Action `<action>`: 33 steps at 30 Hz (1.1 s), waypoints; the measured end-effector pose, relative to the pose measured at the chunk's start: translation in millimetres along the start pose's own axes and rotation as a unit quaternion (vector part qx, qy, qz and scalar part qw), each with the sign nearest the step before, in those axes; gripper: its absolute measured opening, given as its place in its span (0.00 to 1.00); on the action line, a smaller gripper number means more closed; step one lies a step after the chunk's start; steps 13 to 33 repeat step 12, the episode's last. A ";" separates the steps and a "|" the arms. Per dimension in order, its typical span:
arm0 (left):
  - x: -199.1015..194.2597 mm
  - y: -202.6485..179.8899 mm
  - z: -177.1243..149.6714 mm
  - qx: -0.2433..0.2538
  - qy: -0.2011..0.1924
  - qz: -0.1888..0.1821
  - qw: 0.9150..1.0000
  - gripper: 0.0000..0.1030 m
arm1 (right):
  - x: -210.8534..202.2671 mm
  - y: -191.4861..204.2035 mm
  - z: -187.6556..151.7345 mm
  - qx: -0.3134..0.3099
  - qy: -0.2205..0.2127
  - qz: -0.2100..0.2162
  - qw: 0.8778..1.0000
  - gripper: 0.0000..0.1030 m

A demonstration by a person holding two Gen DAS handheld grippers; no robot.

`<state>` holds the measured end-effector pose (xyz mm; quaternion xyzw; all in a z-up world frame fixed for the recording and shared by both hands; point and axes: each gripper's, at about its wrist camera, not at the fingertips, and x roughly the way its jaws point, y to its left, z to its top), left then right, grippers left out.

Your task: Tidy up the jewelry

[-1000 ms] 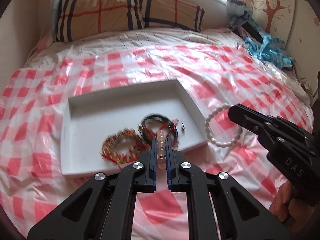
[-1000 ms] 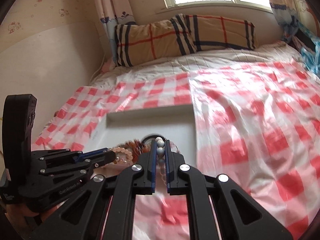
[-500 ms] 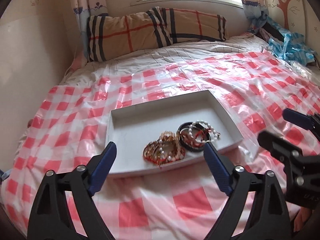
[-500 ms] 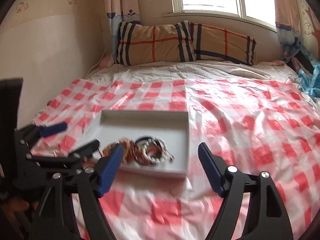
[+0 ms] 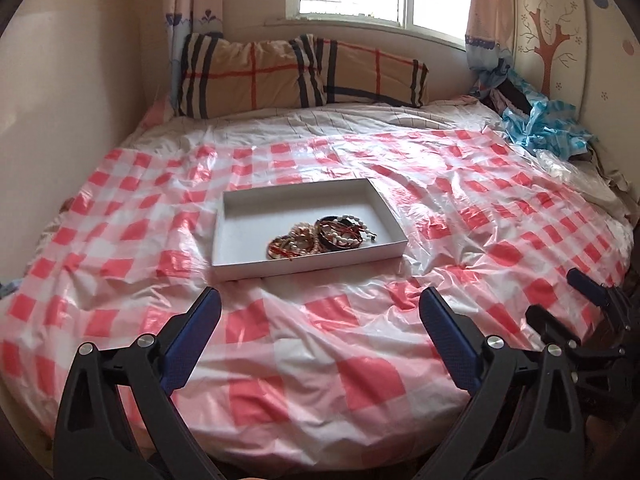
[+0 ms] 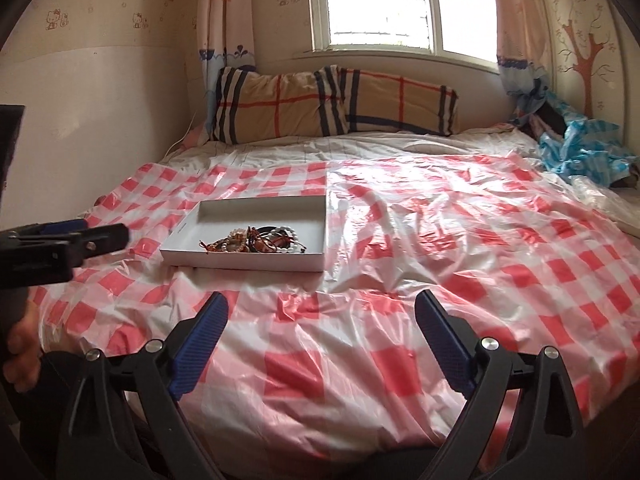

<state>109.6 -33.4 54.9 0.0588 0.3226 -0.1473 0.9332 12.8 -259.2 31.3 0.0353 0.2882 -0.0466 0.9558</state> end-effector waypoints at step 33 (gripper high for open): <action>-13.3 24.3 -47.0 0.035 0.000 0.103 0.994 0.93 | -16.7 0.4 -8.7 0.003 -0.045 -0.012 0.999 0.93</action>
